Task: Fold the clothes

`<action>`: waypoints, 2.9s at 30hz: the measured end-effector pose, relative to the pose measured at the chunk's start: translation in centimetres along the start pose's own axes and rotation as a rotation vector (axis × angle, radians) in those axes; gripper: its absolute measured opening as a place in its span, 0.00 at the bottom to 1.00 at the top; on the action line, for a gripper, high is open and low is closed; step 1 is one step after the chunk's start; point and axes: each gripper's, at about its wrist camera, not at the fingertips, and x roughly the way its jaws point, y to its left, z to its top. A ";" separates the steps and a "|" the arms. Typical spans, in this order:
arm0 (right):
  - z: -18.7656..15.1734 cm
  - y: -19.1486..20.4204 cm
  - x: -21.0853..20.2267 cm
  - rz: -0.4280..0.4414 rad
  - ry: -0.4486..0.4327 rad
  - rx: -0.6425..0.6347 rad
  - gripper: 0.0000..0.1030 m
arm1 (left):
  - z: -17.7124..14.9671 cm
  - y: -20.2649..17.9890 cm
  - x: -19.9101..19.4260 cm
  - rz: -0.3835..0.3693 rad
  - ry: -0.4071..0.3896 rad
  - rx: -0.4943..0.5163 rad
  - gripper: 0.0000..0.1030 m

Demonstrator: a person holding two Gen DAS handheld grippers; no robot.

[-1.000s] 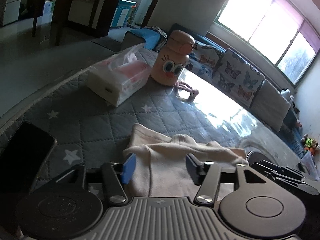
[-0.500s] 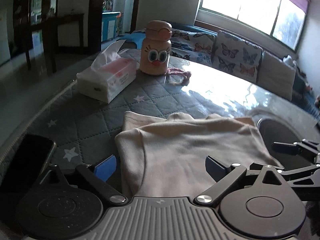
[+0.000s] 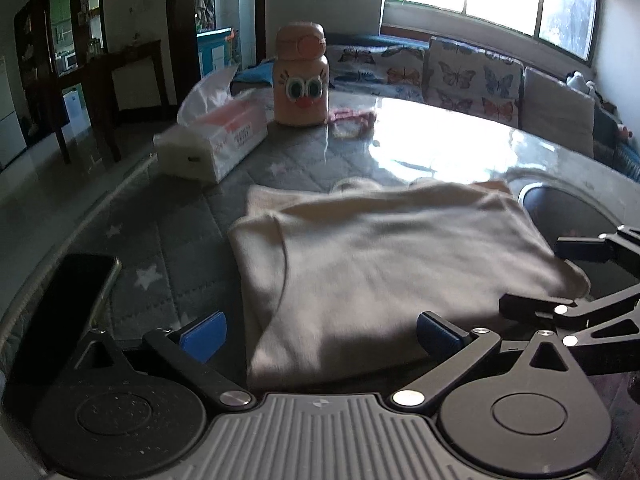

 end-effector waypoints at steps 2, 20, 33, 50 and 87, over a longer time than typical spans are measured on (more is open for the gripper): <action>-0.1 0.1 -0.2 -0.005 -0.005 -0.006 0.90 | -0.4 0.1 -0.1 -0.001 0.003 -0.002 1.00; 0.6 2.8 1.1 -0.030 -0.016 -0.084 0.93 | -0.3 2.9 0.0 0.012 -0.036 -0.036 1.00; 0.9 4.8 1.0 -0.051 -0.038 -0.156 0.95 | -0.5 3.8 -0.2 -0.026 -0.034 -0.049 1.00; 0.1 3.5 -1.7 0.020 -0.034 -0.048 1.00 | -1.5 1.8 -2.6 -0.008 -0.057 -0.030 1.00; -4.3 3.2 -4.5 0.030 0.009 0.021 1.00 | -5.2 -1.5 -5.4 0.056 -0.032 -0.043 1.00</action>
